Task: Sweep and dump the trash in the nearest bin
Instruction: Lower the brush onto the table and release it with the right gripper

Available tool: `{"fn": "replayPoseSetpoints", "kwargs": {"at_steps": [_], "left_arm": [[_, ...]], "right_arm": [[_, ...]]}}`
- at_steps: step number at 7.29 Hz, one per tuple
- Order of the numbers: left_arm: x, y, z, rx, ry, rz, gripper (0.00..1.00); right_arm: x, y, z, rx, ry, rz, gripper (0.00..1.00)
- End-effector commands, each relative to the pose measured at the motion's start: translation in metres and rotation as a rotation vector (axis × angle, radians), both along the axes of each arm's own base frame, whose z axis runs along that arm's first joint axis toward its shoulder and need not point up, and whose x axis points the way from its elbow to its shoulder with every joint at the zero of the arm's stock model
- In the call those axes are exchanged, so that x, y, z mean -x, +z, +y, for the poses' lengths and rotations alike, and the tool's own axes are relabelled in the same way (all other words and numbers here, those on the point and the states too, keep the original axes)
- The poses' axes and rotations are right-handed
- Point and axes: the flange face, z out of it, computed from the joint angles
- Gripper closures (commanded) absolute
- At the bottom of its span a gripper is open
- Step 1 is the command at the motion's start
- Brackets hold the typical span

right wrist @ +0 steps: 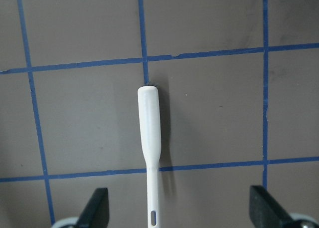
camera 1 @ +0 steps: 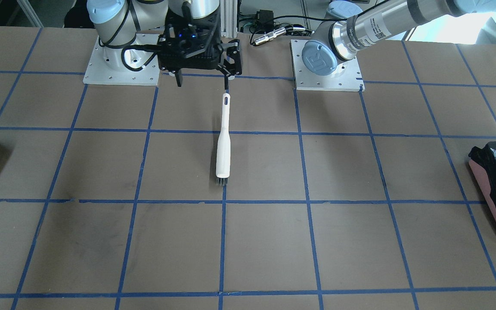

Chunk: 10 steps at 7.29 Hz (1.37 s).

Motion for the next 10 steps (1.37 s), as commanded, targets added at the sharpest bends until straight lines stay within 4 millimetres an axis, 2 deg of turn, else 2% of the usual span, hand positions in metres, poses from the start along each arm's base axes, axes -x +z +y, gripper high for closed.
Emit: {"fn": "replayPoseSetpoints", "kwargs": {"at_steps": [1, 3, 4, 5, 6, 7, 8, 10], "left_arm": [[0.029, 0.003, -0.002, -0.008, 0.011, -0.109, 1.0], [0.039, 0.018, 0.001, -0.004, 0.003, -0.116, 1.0], [0.047, 0.04, 0.003, 0.005, -0.001, -0.127, 1.0], [0.059, 0.061, 0.006, 0.015, 0.003, -0.106, 1.0], [0.085, 0.085, -0.004, 0.051, -0.031, -0.097, 1.0], [0.106, 0.096, -0.013, 0.091, -0.001, -0.018, 1.0], [0.126, 0.098, -0.019, 0.127, 0.028, 0.109, 1.0], [0.189, 0.096, -0.031, 0.108, 0.22, 0.36, 1.0]], "right_arm": [[0.081, 0.018, -0.029, 0.033, 0.053, 0.011, 0.0], [0.136, 0.024, -0.035, 0.045, 0.075, 0.015, 0.0], [0.16, 0.025, -0.037, 0.05, 0.102, 0.017, 0.0], [0.17, 0.025, -0.035, 0.063, 0.102, 0.018, 0.0], [0.169, 0.021, -0.027, 0.058, 0.101, 0.014, 0.05], [0.169, 0.016, -0.011, 0.052, 0.099, 0.014, 0.07], [0.168, 0.019, -0.01, 0.119, 0.106, 0.017, 0.0], [0.169, 0.022, -0.013, 0.145, 0.107, 0.021, 0.0]]}}
